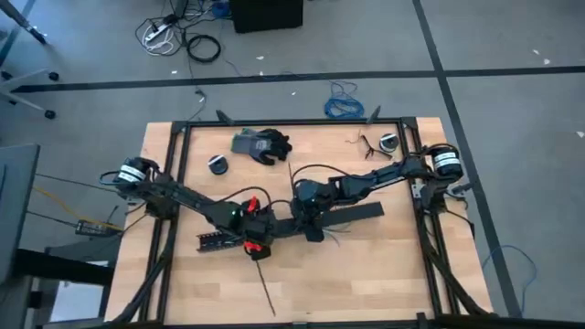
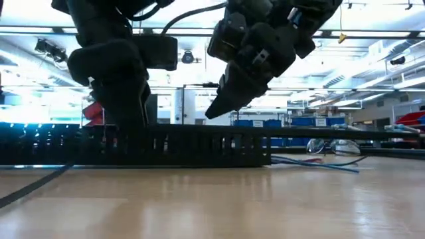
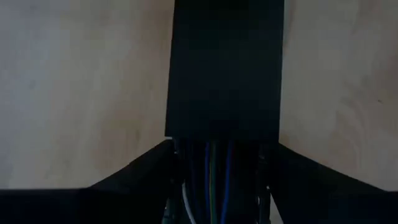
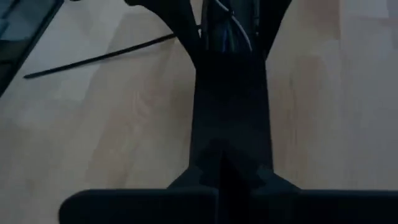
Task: Ziptie cables
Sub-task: Close the black cable duct
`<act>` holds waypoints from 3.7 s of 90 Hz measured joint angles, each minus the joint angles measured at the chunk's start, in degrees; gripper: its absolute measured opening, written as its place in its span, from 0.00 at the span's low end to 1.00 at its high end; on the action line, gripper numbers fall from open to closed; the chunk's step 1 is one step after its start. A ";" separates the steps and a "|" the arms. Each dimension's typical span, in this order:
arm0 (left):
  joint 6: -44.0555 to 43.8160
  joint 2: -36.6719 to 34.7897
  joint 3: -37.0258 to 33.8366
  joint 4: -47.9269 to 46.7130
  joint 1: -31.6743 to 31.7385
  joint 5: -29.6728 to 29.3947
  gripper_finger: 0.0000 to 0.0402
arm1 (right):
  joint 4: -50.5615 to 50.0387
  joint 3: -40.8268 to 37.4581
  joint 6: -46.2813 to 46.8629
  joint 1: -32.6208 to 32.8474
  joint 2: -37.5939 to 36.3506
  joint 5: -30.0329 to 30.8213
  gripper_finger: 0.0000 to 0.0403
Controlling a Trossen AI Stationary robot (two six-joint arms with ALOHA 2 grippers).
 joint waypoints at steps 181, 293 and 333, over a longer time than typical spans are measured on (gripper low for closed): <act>10.07 4.35 0.10 -3.77 1.09 3.58 0.61 | 5.10 -2.27 1.53 -3.39 4.94 -11.38 0.00; 7.32 4.57 0.04 1.36 2.19 3.45 0.60 | 7.74 1.43 1.25 -2.27 9.38 -7.63 0.00; 5.78 4.57 0.04 1.77 2.21 0.23 0.71 | 5.66 1.46 1.11 -1.79 9.18 -7.89 0.00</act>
